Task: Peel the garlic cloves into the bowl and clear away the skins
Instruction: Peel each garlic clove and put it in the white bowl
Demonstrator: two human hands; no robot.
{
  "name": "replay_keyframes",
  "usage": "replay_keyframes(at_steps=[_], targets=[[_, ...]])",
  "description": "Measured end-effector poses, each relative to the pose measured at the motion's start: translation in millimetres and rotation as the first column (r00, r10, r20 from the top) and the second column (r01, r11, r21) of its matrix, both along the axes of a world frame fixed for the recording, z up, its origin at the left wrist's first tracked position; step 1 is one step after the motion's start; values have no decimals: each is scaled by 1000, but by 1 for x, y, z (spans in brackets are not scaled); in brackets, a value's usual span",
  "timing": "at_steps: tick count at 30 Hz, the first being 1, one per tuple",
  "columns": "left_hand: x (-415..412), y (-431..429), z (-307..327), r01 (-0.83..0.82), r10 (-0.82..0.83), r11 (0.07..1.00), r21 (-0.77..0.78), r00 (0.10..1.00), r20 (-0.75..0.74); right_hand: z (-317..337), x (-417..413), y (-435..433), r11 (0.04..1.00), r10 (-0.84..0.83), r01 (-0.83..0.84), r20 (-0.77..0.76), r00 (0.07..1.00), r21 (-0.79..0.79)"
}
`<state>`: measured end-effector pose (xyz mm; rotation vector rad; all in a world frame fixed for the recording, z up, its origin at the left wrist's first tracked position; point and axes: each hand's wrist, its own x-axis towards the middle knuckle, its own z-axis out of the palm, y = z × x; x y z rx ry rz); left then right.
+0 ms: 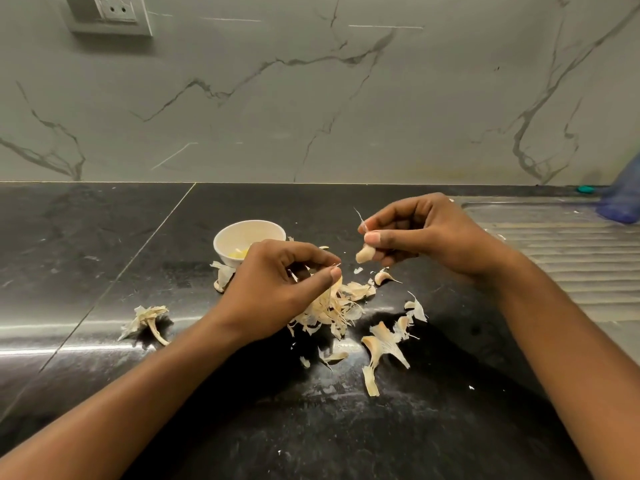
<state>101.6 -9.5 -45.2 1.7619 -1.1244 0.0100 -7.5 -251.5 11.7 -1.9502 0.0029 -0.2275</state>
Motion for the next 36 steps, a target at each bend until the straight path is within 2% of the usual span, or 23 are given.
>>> replay_keyframes(at_steps=[4, 7, 12, 18, 23, 29, 34, 36], targets=[[-1, -1, 2, 52, -62, 997, -63, 986, -156, -9, 5, 11, 984, 51, -55, 28, 998, 167], [-2, -1, 5, 61, -86, 992, -107, 965, -247, -13, 9, 15, 975, 77, -85, 47, 996, 206], [0, 1, 8, 43, -104, 984, -175, 928, -358, -19, 12, 21, 976, 88, -98, 62, 994, 193], [0, 1, 12, 35, -112, 974, -223, 932, -345, -22, 15, 28, 979, 62, -80, 98, 993, 186], [-1, 0, 12, 12, -100, 975, -221, 915, -392, -22, 15, 31, 981, 68, -81, 80, 994, 174], [-1, -1, 11, -10, -107, 974, -226, 861, -497, -25, 16, 34, 995, 35, -44, 92, 995, 95], [-2, -1, 12, 26, -136, 977, -210, 837, -529, -28, 18, 35, 999, 22, -16, 155, 988, -37], [-1, -1, 11, 19, -136, 976, -217, 833, -536, -29, 19, 35, 999, 27, -19, 175, 984, -44]])
